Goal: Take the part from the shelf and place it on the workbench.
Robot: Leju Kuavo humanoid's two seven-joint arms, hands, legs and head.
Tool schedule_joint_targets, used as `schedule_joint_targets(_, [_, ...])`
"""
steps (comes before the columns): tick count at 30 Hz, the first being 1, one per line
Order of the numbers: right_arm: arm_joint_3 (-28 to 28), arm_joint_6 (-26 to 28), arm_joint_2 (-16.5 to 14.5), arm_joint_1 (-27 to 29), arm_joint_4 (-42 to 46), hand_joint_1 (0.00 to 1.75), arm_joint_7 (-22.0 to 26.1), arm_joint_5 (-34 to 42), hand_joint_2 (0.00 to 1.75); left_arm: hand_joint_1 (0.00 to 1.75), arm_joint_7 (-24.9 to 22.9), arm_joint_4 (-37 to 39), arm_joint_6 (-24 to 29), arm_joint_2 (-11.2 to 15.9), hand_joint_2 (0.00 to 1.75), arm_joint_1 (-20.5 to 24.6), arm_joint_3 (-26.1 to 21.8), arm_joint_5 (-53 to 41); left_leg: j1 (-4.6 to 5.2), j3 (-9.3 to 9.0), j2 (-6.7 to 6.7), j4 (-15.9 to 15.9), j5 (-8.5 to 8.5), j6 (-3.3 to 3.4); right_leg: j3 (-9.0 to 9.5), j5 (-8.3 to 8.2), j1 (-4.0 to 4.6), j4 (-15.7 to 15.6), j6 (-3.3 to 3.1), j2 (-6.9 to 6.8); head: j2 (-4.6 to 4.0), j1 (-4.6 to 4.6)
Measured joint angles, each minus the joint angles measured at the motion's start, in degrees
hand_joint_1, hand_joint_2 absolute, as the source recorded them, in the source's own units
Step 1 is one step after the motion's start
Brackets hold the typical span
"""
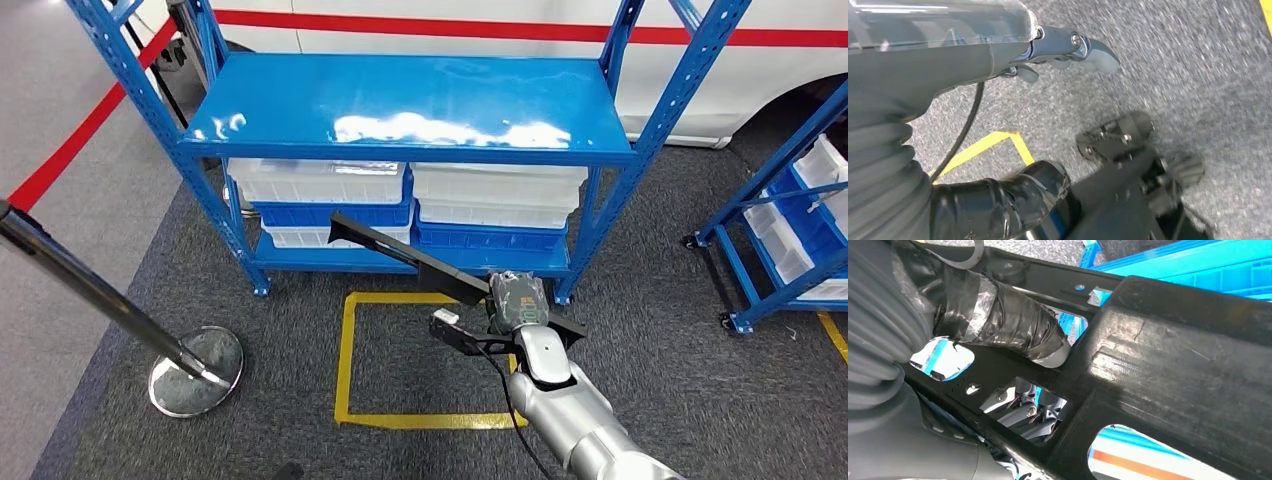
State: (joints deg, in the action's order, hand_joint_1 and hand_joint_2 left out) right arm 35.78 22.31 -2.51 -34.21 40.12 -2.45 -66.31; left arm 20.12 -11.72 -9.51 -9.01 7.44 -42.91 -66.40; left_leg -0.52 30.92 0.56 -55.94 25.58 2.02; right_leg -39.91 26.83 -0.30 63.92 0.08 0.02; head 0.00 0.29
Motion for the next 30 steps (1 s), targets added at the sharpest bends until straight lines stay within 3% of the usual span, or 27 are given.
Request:
schedule_joint_targets(2, [0.0, -0.3, 0.3, 0.5, 0.8, 1.75, -0.1, 0.0, 1.75, 0.0, 0.1, 0.0, 0.1, 0.0, 1.75, -0.1, 0.0, 0.0, 0.0, 1.46, -0.01, -0.2, -1.0, 0.17, -1.95, 4.74, -0.2, 7.2, 0.38, 0.0, 0.0, -0.01])
schedule_joint_targets(3, [0.0, -0.4, 0.4, 0.8, 1.1, 1.75, -0.2, 0.0, 1.75, 0.0, 0.1, 0.0, 0.1, 0.0, 1.75, -0.1, 0.0, 0.0, -0.01, 2.22, -0.01, -0.3, -1.45, 0.09, -2.31, 5.65, -0.34, 9.8, 0.58, -0.01, 0.0, 0.0])
schedule_joint_targets(4, [0.0, -0.4, 0.5, 1.2, 1.3, 1.75, -0.2, 0.0, 1.75, 0.0, 0.1, 0.0, 0.1, 0.0, 1.75, -0.2, 0.0, 0.0, -0.04, 2.98, -0.02, -0.6, -1.83, -0.03, -1.73, 5.32, -0.48, 10.5, 0.73, -0.02, 0.0, -0.01])
schedule_joint_targets(6, [0.1, -0.4, 0.7, 1.7, 1.8, 1.75, -0.3, 0.0, 1.75, 0.0, 0.2, 0.0, 0.1, 0.0, 1.75, -0.3, 0.1, 0.0, -0.15, 4.4, -0.02, -1.4, -2.37, -0.42, 2.51, 2.77, -0.78, 5.6, 0.88, -0.05, 0.0, -0.01])
schedule_joint_targets(8, [0.1, -0.4, 0.7, 1.9, 2.4, 1.75, -0.3, 0.0, 1.75, 0.0, 0.2, 0.0, 0.1, 0.0, 1.75, -0.4, 0.2, 0.0, -0.16, 5.55, -0.01, -2.1, -2.77, -1.02, 7.09, 1.9, -0.71, -1.4, 0.59, 0.02, 0.0, -0.02])
schedule_joint_targets(9, [0.1, -0.4, 0.8, 2.0, 2.6, 1.75, -0.3, 0.0, 1.75, 0.0, 0.2, 0.0, 0.1, 0.0, 1.75, -0.3, 0.2, 0.0, -0.13, 5.85, -0.01, -2.4, -3.0, -1.37, 8.14, 2.01, -0.58, -3.3, 0.33, 0.07, 0.0, -0.02])
schedule_joint_targets(12, [0.1, -0.4, 0.9, 2.3, 3.0, 1.75, -0.3, 0.0, 1.75, 0.0, 0.3, 0.0, 0.1, 0.0, 1.75, -0.4, 0.2, 0.0, -0.2, 6.24, -0.09, -2.5, -3.73, -2.55, 7.85, 1.48, -0.29, -4.0, -0.91, 0.07, 0.0, -0.02])
schedule_joint_targets(14, [0.1, -0.4, 0.9, 2.4, 3.2, 1.75, -0.3, 0.0, 1.75, 0.0, 0.3, 0.0, 0.2, 0.0, 1.75, -0.4, 0.2, 0.0, -0.41, 7.17, -0.17, -4.2, -1.88, -3.2, 7.24, 0.6, -0.39, -4.3, -2.07, -0.08, 0.0, -0.03])
schedule_joint_targets(17, [0.1, -0.3, 0.8, 2.6, 3.3, 1.75, -0.3, 0.2, 1.75, 0.0, 0.3, 0.0, 0.4, 0.0, 1.75, -0.4, 0.2, 0.0, -0.55, 10.52, -0.19, -13.9, 5.04, -3.87, 5.71, -0.65, -0.32, -4.4, -2.89, -0.16, 0.0, -0.05])
schedule_joint_targets(18, [0.1, -0.3, 0.8, 2.8, 3.3, 1.75, -0.3, 0.3, 1.75, 0.0, 0.4, 0.0, 0.5, 0.0, 1.75, -0.4, 0.2, 0.0, -0.57, 11.22, -0.18, -16.9, 6.25, -3.98, 5.17, -1.01, -0.22, -4.4, -2.91, -0.18, 0.0, -0.06])
schedule_joint_targets(19, [0.1, -0.3, 0.8, 3.1, 3.3, 1.75, -0.2, 0.4, 1.75, 0.0, 0.4, 0.0, 0.6, 0.0, 1.75, -0.4, 0.2, 0.0, -0.57, 11.08, -0.18, -18.2, 6.39, -3.97, 4.66, -1.38, -0.12, -4.4, -2.89, -0.19, 0.0, -0.06])
schedule_joint_targets(20, [0.1, -0.3, 0.8, 3.3, 3.3, 1.75, -0.2, 0.6, 1.75, 0.0, 0.5, 0.0, 0.6, 0.0, 1.75, -0.4, 0.2, -0.1, -0.56, 9.89, -0.19, -17.5, 5.66, -3.85, 4.19, -1.75, -0.01, -4.4, -2.85, -0.19, 0.0, -0.07])
schedule_joint_targets(22, [0.1, -0.3, 0.8, 3.7, 3.5, 1.75, 0.0, 0.9, 1.75, 0.0, 0.5, 0.0, 0.7, 0.0, 1.75, -0.4, 0.3, -0.1, -0.37, 4.71, -0.23, -10.2, 3.31, -3.1, 3.56, -2.36, 0.13, -4.3, -2.67, -0.14, 0.0, -0.08])
schedule_joint_targets(24, [0.1, -0.2, 0.8, 3.8, 3.7, 1.75, 0.0, 1.2, 1.75, 0.0, 0.5, 0.0, 0.7, 0.1, 1.75, -0.4, 0.3, -0.1, 0.03, 0.35, -0.22, -3.3, 2.24, -2.36, 3.27, -2.92, 0.2, -4.4, -2.19, -0.12, 0.0, -0.08])
schedule_joint_targets(25, [0.1, -0.2, 0.8, 3.9, 3.7, 1.75, 0.2, 1.4, 1.75, 0.0, 0.5, 0.0, 0.8, 0.2, 1.75, -0.3, 0.3, -0.1, 0.26, -0.51, -0.21, -1.7, 2.23, -2.1, 3.21, -3.21, 0.14, -4.5, -1.83, -0.15, 0.0, -0.09])
schedule_joint_targets(28, [0.1, -0.1, 0.8, 4.3, 4.0, 1.75, 0.8, 2.1, 1.75, 0.0, 0.6, 0.0, 0.7, 0.2, 1.75, -0.4, 0.3, 0.0, 0.26, -0.68, -0.14, -0.5, 1.28, -1.28, 3.15, -3.63, 0.06, -4.8, -0.66, -0.14, 0.0, -0.07])
schedule_joint_targets(30, [0.1, 0.0, 0.9, 4.4, 4.2, 1.75, 0.9, 2.4, 1.75, 0.0, 0.6, 0.0, 0.7, 0.2, 1.75, -0.4, 0.3, 0.0, -0.06, -0.65, -0.01, 0.3, 0.39, -0.51, 2.02, -1.58, 0.07, -2.2, -0.1, -0.05, 0.0, -0.04])
